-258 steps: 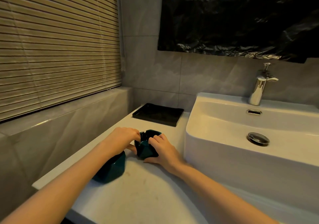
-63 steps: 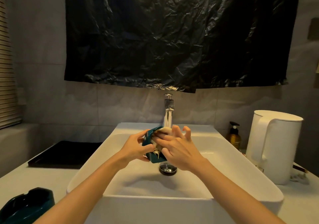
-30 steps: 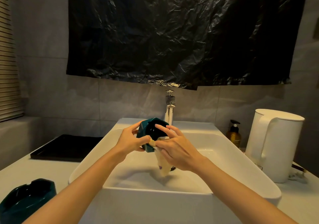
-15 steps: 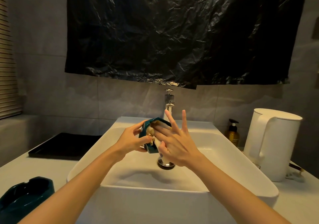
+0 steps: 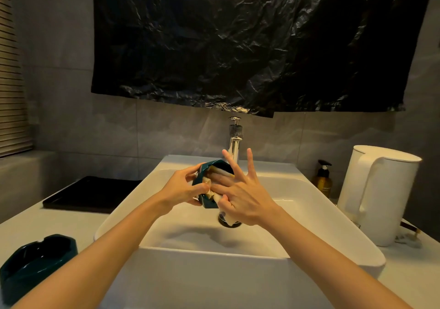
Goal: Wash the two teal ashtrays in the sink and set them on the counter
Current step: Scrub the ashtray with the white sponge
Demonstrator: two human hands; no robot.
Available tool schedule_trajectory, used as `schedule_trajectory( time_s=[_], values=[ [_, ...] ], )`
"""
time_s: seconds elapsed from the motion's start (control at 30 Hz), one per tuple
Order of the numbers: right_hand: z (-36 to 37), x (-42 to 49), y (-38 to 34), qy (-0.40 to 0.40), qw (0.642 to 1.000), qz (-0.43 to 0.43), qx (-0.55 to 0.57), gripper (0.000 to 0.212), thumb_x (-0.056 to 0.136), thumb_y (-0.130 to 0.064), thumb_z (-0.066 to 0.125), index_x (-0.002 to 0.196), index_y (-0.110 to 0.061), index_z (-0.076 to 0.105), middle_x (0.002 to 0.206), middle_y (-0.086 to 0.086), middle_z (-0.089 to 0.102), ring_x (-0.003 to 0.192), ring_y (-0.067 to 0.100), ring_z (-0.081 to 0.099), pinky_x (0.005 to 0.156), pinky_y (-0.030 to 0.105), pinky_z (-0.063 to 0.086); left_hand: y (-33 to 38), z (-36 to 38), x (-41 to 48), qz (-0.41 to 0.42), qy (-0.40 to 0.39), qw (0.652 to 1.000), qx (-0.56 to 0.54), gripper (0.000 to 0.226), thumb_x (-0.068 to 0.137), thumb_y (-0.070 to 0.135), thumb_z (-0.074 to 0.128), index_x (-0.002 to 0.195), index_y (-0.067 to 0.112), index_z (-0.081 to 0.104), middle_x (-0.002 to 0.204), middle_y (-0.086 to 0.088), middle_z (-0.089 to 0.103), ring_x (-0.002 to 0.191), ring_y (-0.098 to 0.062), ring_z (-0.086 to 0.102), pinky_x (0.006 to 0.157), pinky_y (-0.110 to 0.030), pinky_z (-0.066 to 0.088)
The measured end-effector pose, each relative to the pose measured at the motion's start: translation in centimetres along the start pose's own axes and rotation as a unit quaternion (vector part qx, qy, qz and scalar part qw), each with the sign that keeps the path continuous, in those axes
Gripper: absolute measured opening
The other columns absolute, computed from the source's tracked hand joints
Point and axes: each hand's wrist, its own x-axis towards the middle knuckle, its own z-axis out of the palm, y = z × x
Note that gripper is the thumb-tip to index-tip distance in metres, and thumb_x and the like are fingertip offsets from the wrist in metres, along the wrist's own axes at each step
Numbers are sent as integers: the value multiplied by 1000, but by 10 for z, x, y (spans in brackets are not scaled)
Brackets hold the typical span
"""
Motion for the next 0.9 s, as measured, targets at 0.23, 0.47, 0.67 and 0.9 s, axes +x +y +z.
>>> schedule_trajectory(
  time_s=[0.23, 0.47, 0.67, 0.9],
  values=[
    [-1, 1, -2, 37, 996, 74, -30, 51, 93, -41, 31, 139, -29, 48, 140, -8, 53, 148, 29, 1, 108, 71, -6, 0, -1, 1, 3, 26, 1000, -9, 64, 82, 10, 70, 139, 22, 44, 131, -7, 52, 106, -28, 60, 71, -39, 60],
    [1, 2, -3, 12, 1000, 25, 4, 49, 97, -41, 22, 140, -36, 43, 146, -10, 45, 147, 29, -4, 105, 71, -14, -1, -1, 1, 4, 10, 1000, 8, 64, 83, 12, 69, 140, 22, 42, 135, -7, 50, 112, -30, 58, 76, -44, 58],
    [2, 1, 1, -28, 996, -16, 78, 47, 98, -37, 22, 142, -44, 38, 154, -16, 28, 147, 21, -16, 104, 67, -23, -1, -3, 1, -5, 23, 1000, -16, 61, 84, 15, 68, 139, 22, 43, 131, -8, 54, 106, -31, 61, 77, -48, 57],
    [-7, -5, 0, -10, 984, 8, 179, 42, 95, -29, 32, 112, -39, 69, 131, -20, 57, 147, 11, 3, 106, 58, -28, -1, -1, 1, -21, 43, 999, 11, 63, 83, 13, 69, 140, 22, 43, 133, -8, 52, 109, -29, 58, 72, -40, 58]
  ],
)
